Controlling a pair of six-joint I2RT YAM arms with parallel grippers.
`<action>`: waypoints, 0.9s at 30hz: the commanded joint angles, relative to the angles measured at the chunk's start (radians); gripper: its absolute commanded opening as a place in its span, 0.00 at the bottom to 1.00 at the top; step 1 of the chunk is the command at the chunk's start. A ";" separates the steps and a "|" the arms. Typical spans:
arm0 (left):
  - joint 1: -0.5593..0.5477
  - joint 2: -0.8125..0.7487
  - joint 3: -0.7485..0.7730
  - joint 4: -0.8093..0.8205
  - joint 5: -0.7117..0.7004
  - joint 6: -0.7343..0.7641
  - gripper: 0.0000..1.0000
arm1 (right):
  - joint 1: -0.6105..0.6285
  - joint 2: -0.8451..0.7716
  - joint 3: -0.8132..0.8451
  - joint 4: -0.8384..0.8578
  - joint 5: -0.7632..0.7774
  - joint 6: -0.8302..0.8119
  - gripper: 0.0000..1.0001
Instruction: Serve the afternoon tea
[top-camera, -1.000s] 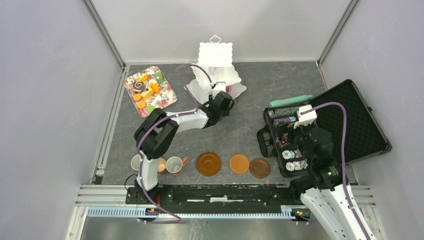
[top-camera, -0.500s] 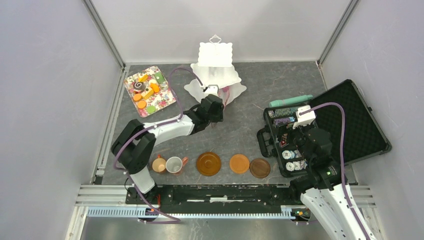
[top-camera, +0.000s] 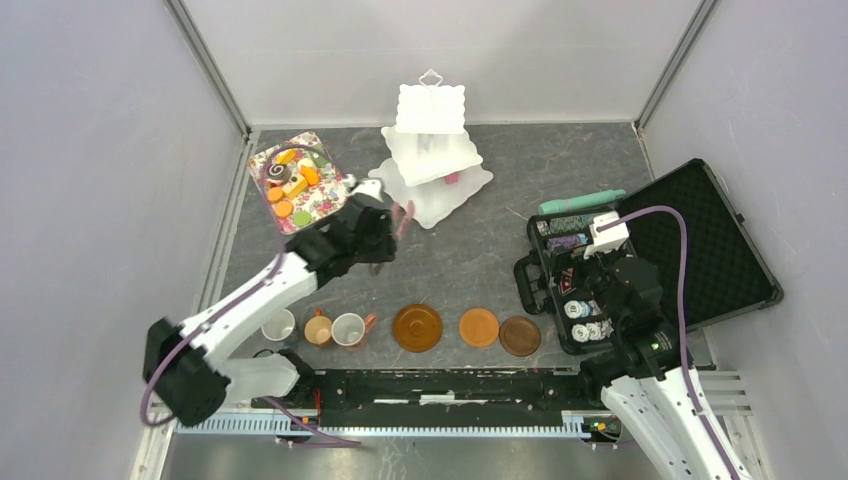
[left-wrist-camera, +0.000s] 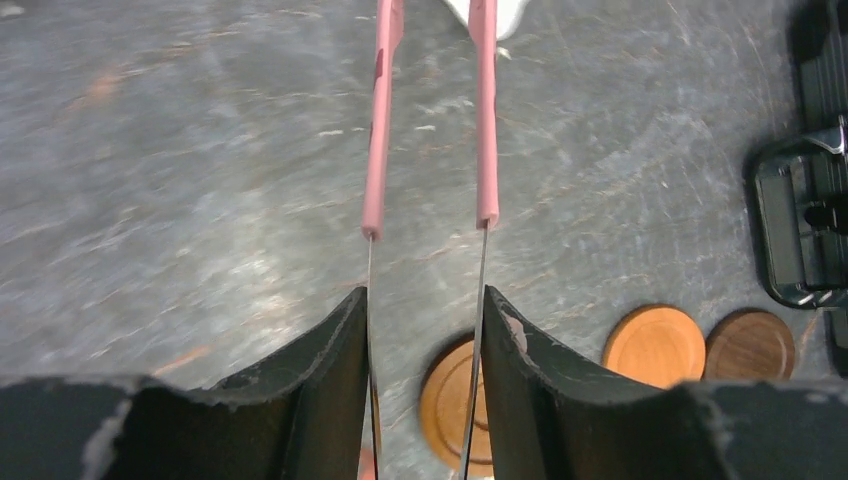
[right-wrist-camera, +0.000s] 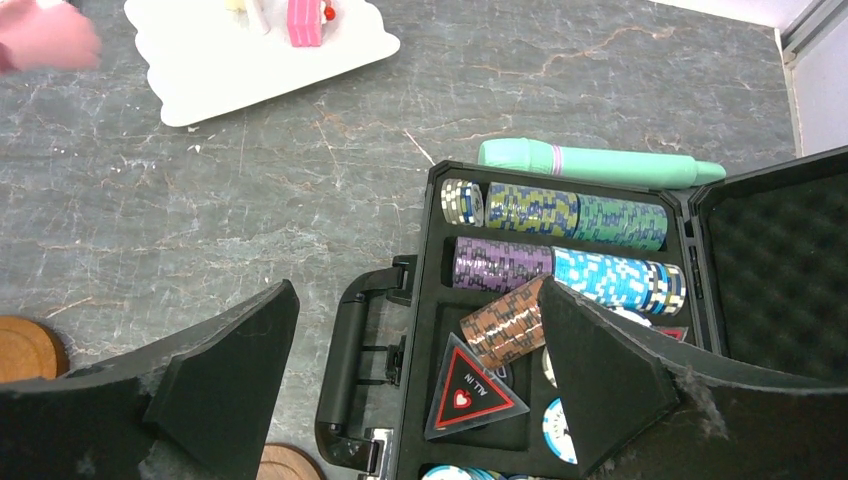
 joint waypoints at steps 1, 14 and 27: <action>0.109 -0.145 0.040 -0.225 0.002 0.033 0.49 | -0.002 -0.003 -0.012 0.051 -0.018 0.009 0.98; 0.595 0.134 0.374 -0.204 0.095 0.071 0.46 | -0.002 0.024 -0.040 0.083 -0.072 0.023 0.98; 0.632 0.600 0.829 -0.187 0.025 0.063 0.48 | -0.002 0.029 -0.056 0.095 -0.067 0.025 0.98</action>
